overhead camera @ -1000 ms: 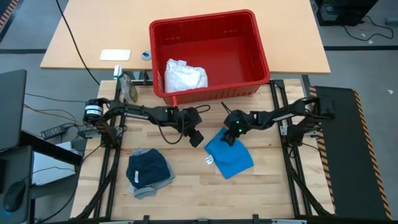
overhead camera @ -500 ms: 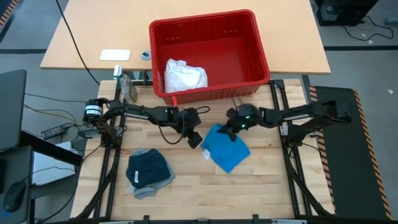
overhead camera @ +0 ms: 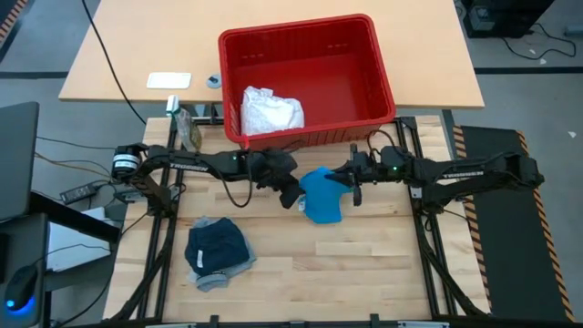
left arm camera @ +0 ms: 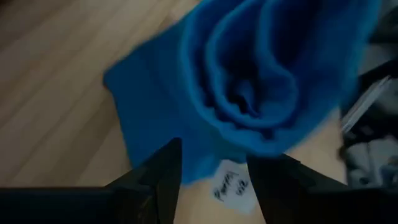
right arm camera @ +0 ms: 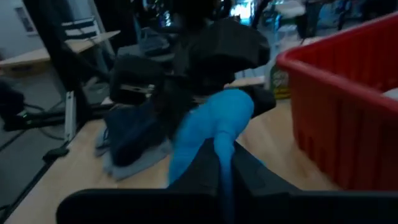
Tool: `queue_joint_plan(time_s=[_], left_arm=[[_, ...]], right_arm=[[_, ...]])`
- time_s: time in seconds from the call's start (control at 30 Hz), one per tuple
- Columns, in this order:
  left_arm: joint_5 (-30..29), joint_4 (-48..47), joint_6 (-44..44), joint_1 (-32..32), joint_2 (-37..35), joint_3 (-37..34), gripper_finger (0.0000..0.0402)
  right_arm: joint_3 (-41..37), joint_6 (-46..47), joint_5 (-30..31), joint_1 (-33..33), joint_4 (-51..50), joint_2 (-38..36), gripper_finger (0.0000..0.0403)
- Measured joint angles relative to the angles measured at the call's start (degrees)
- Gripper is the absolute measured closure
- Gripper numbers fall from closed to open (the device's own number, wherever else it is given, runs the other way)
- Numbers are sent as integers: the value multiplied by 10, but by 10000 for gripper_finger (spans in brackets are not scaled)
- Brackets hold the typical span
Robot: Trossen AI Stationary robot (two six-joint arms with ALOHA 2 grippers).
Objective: Fold laundry
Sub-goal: Fold the blue pants
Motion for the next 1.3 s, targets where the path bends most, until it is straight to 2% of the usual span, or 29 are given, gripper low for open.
queue_joint_plan(time_s=[0.23, 0.37, 0.5, 0.73, 0.77, 0.83, 0.9, 1.0, 1.3], left_arm=[[6, 83, -4, -3, 7, 0, 164], [41, 152, 24, -3, 6, 0, 160], [45, 183, 29, -1, 6, 0, 211], [44, 178, 28, 31, 2, 0, 369], [44, 175, 23, 38, -1, 0, 383], [45, 183, 15, 49, -6, 0, 388], [48, 180, 8, 57, -15, 0, 375], [48, 177, 10, 62, -28, 0, 334], [49, 179, 14, 65, -31, 0, 149]], right_arm=[[0, -4, 30, 5, 13, -5, 392], [0, -5, 70, 13, 15, -5, 392], [0, -7, 105, 20, 25, -6, 392], [0, -27, 173, 25, 46, -5, 391], [0, -30, 180, 25, 50, -5, 391], [0, -36, 196, 26, 59, -5, 391], [0, -43, 219, 30, 66, -5, 391], [0, -56, 263, 37, 77, -5, 391], [0, -66, 344, 52, 124, -5, 391]])
